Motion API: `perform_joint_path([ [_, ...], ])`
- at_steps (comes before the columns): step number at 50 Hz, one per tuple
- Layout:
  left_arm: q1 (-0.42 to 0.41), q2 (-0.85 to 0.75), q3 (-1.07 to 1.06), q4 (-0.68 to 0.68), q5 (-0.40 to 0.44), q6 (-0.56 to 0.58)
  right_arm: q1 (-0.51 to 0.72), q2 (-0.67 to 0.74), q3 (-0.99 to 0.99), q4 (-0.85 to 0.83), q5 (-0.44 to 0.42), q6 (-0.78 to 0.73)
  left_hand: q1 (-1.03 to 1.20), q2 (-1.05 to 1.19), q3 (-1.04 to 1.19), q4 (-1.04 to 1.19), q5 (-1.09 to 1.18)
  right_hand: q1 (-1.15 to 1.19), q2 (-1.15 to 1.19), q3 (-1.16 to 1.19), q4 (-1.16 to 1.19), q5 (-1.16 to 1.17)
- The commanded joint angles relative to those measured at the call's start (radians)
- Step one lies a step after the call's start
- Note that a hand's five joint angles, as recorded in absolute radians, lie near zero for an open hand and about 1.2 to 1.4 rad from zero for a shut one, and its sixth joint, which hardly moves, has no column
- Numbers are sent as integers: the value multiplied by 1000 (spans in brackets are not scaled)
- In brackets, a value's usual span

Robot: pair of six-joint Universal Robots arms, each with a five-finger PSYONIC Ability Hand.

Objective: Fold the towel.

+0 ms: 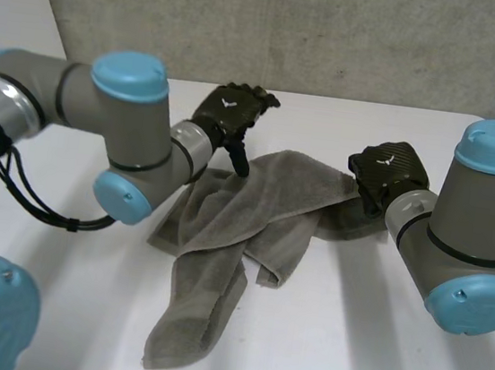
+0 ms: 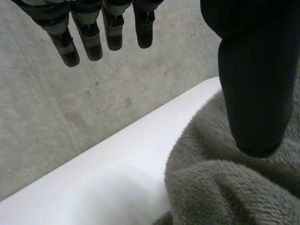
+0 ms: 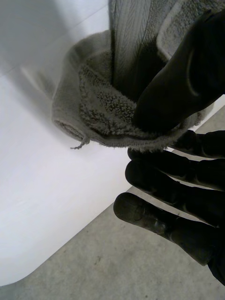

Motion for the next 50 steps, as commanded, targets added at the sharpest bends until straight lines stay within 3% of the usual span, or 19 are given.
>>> perform_joint_path([
  [1,15,253,-206,-128,-48,-14,-8,-49,35,11,2,-1,-27,-21,-21,-22,-43,73,65,66,61,48],
  [7,19,506,-540,-111,-111,-40,-32,-94,98,5,6,-4,-1,5,5,4,-17,73,65,66,61,48],
  [15,24,623,-821,-47,-165,-178,-103,-223,204,-36,-2,1,-1,5,5,4,-17,73,65,66,61,48],
  [26,-31,555,-909,-1,-169,-262,-104,-414,219,-27,-7,-10,2,8,8,7,-14,73,65,66,61,48],
  [35,-65,439,-871,117,-264,-271,-112,-516,218,48,-13,-16,55,61,61,60,39,73,65,66,61,48],
  [50,-102,387,-865,116,-267,-314,-241,-658,222,91,-88,-16,296,302,301,300,280,73,65,66,61,48],
])
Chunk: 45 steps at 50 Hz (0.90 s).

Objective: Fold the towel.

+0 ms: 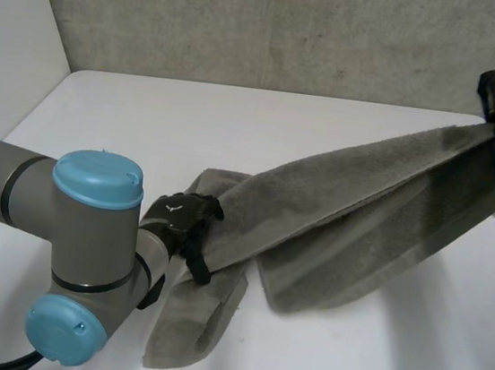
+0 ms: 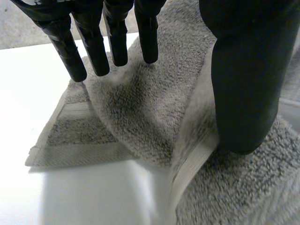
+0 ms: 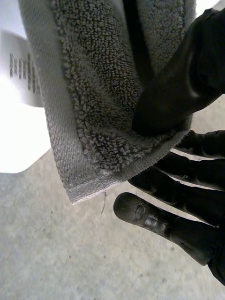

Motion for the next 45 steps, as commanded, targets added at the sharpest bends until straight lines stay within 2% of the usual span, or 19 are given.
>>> perform_joint_path([
  [1,-33,5,-8,-5,4,-30,-60,-44,1,2,-44,1,128,129,128,130,127,71,65,61,61,48],
  [14,-62,2,-45,-25,10,-50,-138,-37,-8,1,-51,-10,196,196,196,197,195,71,65,61,61,48],
  [18,-62,-12,-41,-17,9,-44,-141,-32,-2,-1,-53,-12,436,436,435,437,434,71,65,61,61,48],
  [19,-62,-12,-41,-17,9,-44,-140,-32,1,-2,-53,-12,437,437,436,438,435,71,65,61,61,48],
  [21,-60,-34,-19,-5,7,-42,-140,-30,3,-4,-54,-12,741,741,740,742,739,71,65,61,61,48],
  [22,-60,-34,-19,-5,7,-42,-140,-30,3,-4,-54,-12,742,742,742,743,741,71,65,61,61,48],
  [24,-59,-63,33,6,6,-24,-143,-14,1,-15,-71,-13,1019,1019,1019,1021,1018,71,65,61,61,48],
  [25,-59,-63,33,6,6,-24,-143,-14,1,-15,-71,-13,1020,1021,1020,1022,1019,71,65,61,61,48],
  [28,-48,-92,113,4,6,47,-150,57,-25,-24,-96,-16,1021,1021,1020,1022,1019,71,65,61,61,48],
  [29,-40,-97,171,4,6,103,-150,93,-57,-39,-106,-19,1021,1021,1020,1022,1019,71,65,61,61,48],
  [30,-40,-97,171,4,6,104,-150,94,-57,-39,-106,-19,1021,1021,1020,1022,1019,71,65,61,61,48],
  [32,-4,-98,321,6,6,230,-143,169,-150,-94,-108,-33,1021,1021,1020,1022,1019,71,65,61,61,48],
  [33,-3,-98,321,6,6,231,-143,169,-151,-94,-108,-33,1021,1021,1020,1022,1019,71,65,61,61,48],
  [35,38,-95,535,14,6,345,-140,254,-277,-203,-108,-35,1021,1021,1020,1022,1019,71,65,61,61,48],
  [38,44,-97,670,31,6,381,-140,292,-351,-280,-106,-27,1021,1021,1020,1022,1019,71,65,61,61,48],
  [40,55,-103,917,101,4,418,-137,319,-446,-466,-102,-15,1021,1021,1020,1022,1019,71,65,61,61,48],
  [41,55,-103,918,101,4,418,-137,319,-447,-467,-102,-15,1021,1021,1020,1022,1019,71,65,61,61,48],
  [43,75,-101,1088,176,0,416,-126,322,-491,-660,-88,4,1021,1021,1020,1022,1019,71,65,61,61,48],
  [45,90,-100,1134,201,0,416,-117,322,-503,-726,-82,19,1021,1021,1020,1022,1019,71,65,61,61,48],
])
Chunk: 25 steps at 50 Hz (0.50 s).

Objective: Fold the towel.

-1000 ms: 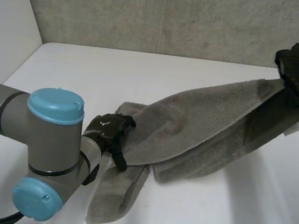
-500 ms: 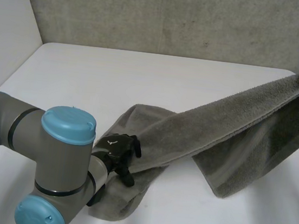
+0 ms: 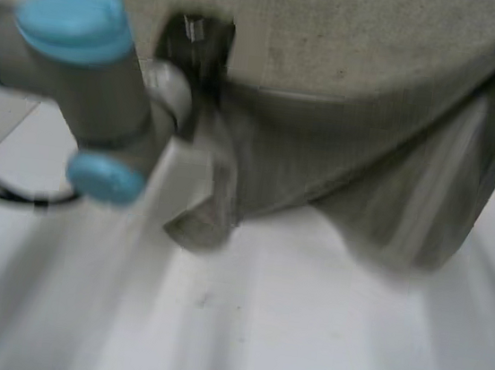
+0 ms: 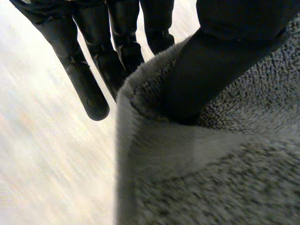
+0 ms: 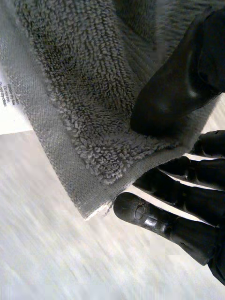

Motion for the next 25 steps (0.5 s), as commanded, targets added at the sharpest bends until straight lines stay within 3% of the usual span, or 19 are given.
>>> perform_joint_path([
  [1,39,2,417,160,-6,7,30,28,-135,-386,29,52,216,181,182,180,207,66,60,61,61,48],
  [4,49,11,432,183,-10,6,35,31,-146,-369,35,53,216,181,182,180,207,66,60,61,61,48],
  [7,62,11,400,171,-10,6,38,48,-159,-247,32,55,216,181,182,180,207,66,60,61,61,48],
  [9,77,13,349,148,-10,1,42,81,-170,-71,16,55,216,181,182,180,207,66,60,61,61,48],
  [12,114,28,193,103,-4,-14,42,106,-172,25,3,50,216,181,182,180,207,66,60,61,61,48],
  [14,134,42,13,100,5,-11,47,158,-156,197,-24,50,216,181,182,180,207,66,60,61,61,48],
  [17,135,42,-69,117,8,-11,79,216,-123,329,-35,47,216,181,182,180,207,66,60,61,61,48],
  [25,142,-19,-517,272,22,21,104,321,104,382,-55,11,216,181,182,180,207,66,60,61,61,48],
])
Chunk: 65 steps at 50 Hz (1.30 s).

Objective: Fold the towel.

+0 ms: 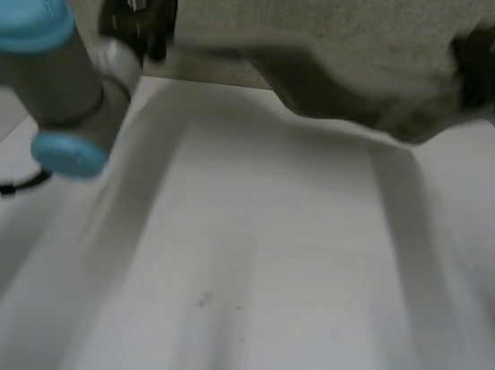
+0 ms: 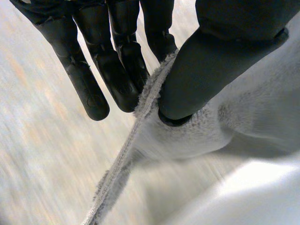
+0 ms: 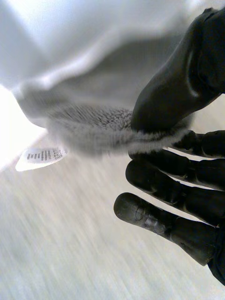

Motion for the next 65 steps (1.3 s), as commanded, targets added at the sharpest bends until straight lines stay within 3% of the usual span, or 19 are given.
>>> perform_joint_path([
  [1,2,-55,-333,121,8,30,23,95,203,42,-21,-37,212,179,180,179,207,65,60,61,54,48],
  [9,1,-86,-504,138,12,177,34,116,391,24,26,-190,212,179,180,179,207,65,60,61,54,48],
  [16,11,-36,-586,167,11,266,22,-52,539,2,105,-203,212,179,180,179,207,65,60,61,54,48],
  [17,18,-33,-592,190,9,269,20,-86,567,-8,101,-201,32,0,0,0,27,65,60,61,54,48],
  [18,18,-32,-592,190,9,269,20,-86,567,-8,101,-201,30,-2,-1,-2,25,65,60,61,54,48],
  [20,34,-32,-606,234,9,277,0,-121,608,-41,98,-201,-464,-497,-496,-497,-469,65,60,61,54,48],
  [31,51,-46,-631,290,8,277,-123,-132,679,-147,95,-201,-581,-613,-612,-613,-585,65,60,61,54,48],
  [34,51,-40,-655,288,11,279,-124,-129,682,-150,95,-199,-525,-558,-557,-558,-530,65,60,61,54,48],
  [35,51,-33,-669,287,15,276,-124,-129,682,-150,95,-199,-225,-258,-257,-258,-230,65,60,61,54,48],
  [36,51,-32,-669,287,16,276,-121,-131,685,-148,95,-199,-222,-255,-254,-255,-227,65,60,61,54,48],
  [37,51,-19,-681,284,17,276,-121,-131,685,-148,95,-199,207,175,176,175,202,65,60,61,54,48],
  [43,57,140,-779,262,52,276,-118,-148,691,-136,96,-206,212,179,180,179,207,65,60,61,54,48],
  [46,65,196,-816,256,66,274,-119,-221,693,-105,93,-219,212,179,180,179,207,65,60,61,54,48],
  [51,134,377,-944,259,149,274,-127,-299,685,-13,59,-235,212,179,180,179,207,65,60,61,54,48],
  [53,148,394,-956,261,179,276,-126,-304,684,-2,12,-235,212,179,180,179,207,65,60,61,54,48],
  [57,163,389,-950,253,238,268,-124,-304,690,-1,-5,-233,212,179,180,179,207,65,60,61,54,48],
  [65,200,371,-962,207,241,273,-126,-290,713,2,-4,-229,212,179,180,179,207,65,60,61,54,48],
])
